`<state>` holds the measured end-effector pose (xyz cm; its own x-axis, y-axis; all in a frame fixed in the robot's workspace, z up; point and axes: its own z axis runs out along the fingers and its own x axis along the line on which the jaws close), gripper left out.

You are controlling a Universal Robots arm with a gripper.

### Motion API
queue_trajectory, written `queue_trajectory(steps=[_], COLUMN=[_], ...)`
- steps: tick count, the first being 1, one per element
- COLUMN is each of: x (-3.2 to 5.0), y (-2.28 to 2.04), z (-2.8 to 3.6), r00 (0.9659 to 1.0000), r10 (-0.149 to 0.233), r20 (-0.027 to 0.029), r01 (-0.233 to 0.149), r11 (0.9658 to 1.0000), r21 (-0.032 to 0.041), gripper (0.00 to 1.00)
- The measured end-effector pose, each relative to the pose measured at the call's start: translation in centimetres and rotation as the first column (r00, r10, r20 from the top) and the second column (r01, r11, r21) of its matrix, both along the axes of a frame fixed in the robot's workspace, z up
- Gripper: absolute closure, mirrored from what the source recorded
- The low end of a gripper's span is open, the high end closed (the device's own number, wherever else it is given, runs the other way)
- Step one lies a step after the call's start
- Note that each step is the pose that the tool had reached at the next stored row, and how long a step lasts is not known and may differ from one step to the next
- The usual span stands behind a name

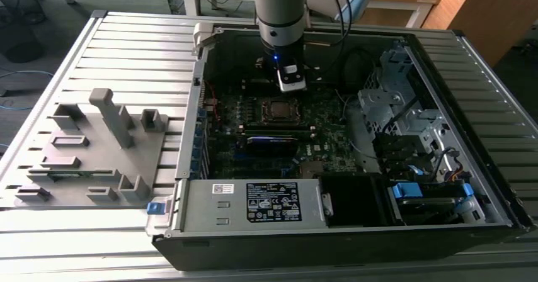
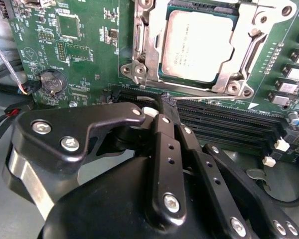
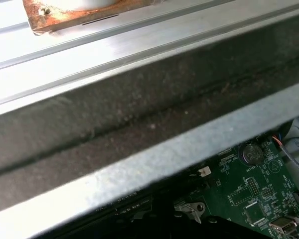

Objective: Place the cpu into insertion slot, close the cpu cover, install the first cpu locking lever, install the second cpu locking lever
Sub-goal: 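Install the first cpu locking lever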

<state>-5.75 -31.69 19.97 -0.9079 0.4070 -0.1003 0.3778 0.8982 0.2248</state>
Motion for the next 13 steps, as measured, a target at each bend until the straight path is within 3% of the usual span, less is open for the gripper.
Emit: queue_trajectory(steps=[13], x=[-0.11], y=[0.09], z=[-0.17], r00=[1.0000], r10=[-0.001], r20=[0.0097], r01=[0.001], r11=[1.0000], r21=[0.0002], gripper=[0.89])
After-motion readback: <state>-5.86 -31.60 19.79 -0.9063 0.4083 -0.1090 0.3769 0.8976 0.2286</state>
